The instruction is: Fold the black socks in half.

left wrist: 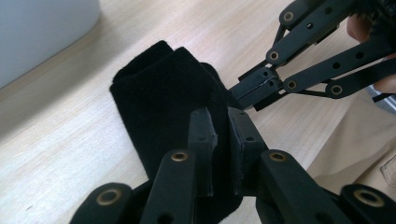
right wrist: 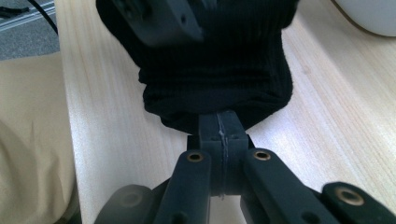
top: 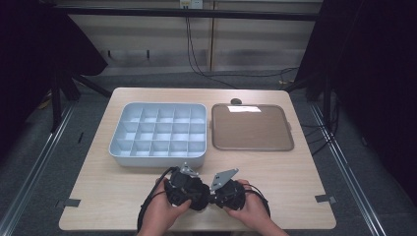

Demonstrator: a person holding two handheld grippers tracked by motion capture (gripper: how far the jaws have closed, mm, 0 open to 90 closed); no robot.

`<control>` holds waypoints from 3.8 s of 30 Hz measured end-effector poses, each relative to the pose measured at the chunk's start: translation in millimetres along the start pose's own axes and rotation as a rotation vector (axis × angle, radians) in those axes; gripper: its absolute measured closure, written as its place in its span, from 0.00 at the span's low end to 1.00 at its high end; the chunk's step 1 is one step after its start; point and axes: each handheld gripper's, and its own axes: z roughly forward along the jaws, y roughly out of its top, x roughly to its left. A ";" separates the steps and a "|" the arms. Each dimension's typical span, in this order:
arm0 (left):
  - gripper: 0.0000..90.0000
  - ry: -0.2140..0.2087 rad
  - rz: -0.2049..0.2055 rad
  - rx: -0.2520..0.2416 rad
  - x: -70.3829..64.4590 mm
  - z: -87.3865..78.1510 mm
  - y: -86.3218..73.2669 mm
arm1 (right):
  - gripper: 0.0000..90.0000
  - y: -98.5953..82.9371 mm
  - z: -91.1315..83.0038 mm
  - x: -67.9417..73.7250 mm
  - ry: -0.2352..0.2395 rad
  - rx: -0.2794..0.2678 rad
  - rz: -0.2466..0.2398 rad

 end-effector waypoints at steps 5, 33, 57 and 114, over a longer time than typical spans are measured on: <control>0.90 0.001 0.010 0.003 -1.8 7.0 0.0 | 1.00 0.3 0.7 1.4 -0.002 0.000 0.012; 0.89 0.019 0.001 0.004 0.2 19.8 -5.6 | 0.99 3.2 -8.9 -10.4 -0.047 -0.051 0.024; 0.79 -0.028 -0.053 -0.019 4.3 7.8 -4.7 | 0.99 -1.6 -11.9 -17.3 -0.062 -0.046 0.044; 0.78 -0.015 -0.033 0.005 0.4 19.8 -5.2 | 0.99 19.9 -8.5 -9.9 -0.050 -0.113 0.023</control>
